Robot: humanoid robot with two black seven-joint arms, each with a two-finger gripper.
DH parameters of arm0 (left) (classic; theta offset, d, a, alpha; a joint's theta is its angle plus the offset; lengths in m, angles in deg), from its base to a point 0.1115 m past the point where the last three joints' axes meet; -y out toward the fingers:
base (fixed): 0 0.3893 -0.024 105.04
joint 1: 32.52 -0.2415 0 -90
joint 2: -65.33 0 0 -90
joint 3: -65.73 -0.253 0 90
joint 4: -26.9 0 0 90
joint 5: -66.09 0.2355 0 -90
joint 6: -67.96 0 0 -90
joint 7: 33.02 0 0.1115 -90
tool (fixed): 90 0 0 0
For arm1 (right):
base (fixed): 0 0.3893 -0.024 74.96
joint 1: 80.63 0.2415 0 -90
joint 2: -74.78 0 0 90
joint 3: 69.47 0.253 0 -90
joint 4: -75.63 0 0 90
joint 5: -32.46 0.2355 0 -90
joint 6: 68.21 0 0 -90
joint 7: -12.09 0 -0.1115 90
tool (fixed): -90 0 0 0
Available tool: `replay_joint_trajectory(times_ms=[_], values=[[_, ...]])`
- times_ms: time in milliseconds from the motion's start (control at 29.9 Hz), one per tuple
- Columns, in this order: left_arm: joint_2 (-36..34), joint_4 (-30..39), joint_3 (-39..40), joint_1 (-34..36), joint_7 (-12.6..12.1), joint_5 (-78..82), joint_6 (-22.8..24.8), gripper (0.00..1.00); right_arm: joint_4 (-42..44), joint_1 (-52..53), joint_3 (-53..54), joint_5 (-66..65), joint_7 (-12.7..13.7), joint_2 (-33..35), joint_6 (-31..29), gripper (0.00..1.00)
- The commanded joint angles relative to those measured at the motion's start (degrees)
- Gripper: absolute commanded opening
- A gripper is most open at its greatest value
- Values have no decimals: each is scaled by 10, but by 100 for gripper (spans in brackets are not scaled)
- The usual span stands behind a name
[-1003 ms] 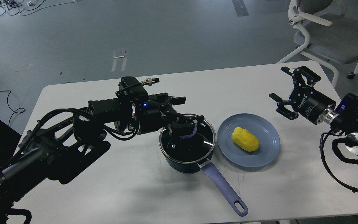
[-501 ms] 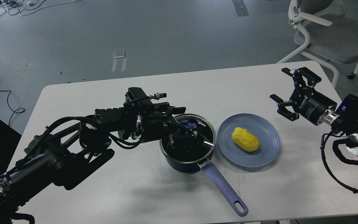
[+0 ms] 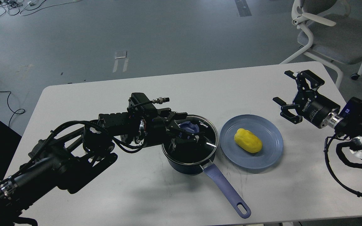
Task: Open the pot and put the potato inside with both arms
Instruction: 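Lift the glass lid off the pot with the left gripper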
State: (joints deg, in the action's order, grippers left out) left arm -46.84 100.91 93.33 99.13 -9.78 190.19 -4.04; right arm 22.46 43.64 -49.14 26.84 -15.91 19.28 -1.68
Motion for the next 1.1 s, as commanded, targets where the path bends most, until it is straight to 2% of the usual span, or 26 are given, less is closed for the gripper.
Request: replay_joint_trajectory(times_ms=[0, 267, 334, 368, 435, 468, 769, 1070], values=[[-2, 1, 1, -12, 0, -1, 0, 98, 0, 0, 0, 0, 0, 0, -1, 100], [-5, 2, 1, -14, 0, 1, -1, 96, 0, 0, 0, 0, 0, 1, 0, 100], [-6, 2, 1, -14, 0, 2, -1, 91, 0, -1, 0, 0, 0, 1, 0, 100], [-7, 2, 1, -14, -1, 2, -1, 79, 0, -1, 0, 0, 0, 1, 0, 100], [-8, 2, 1, -14, -1, 1, -1, 70, 0, -1, 0, 0, 0, 1, 0, 100], [-9, 2, 1, -14, 0, 1, -1, 61, 0, -1, 0, 0, 0, 1, 0, 100], [-22, 12, 4, -18, -1, -1, -1, 35, 0, -2, 0, 0, 0, 2, 0, 100], [-89, 59, 9, 25, 0, -52, -1, 38, -3, -3, 0, 0, 0, 10, 0, 100]])
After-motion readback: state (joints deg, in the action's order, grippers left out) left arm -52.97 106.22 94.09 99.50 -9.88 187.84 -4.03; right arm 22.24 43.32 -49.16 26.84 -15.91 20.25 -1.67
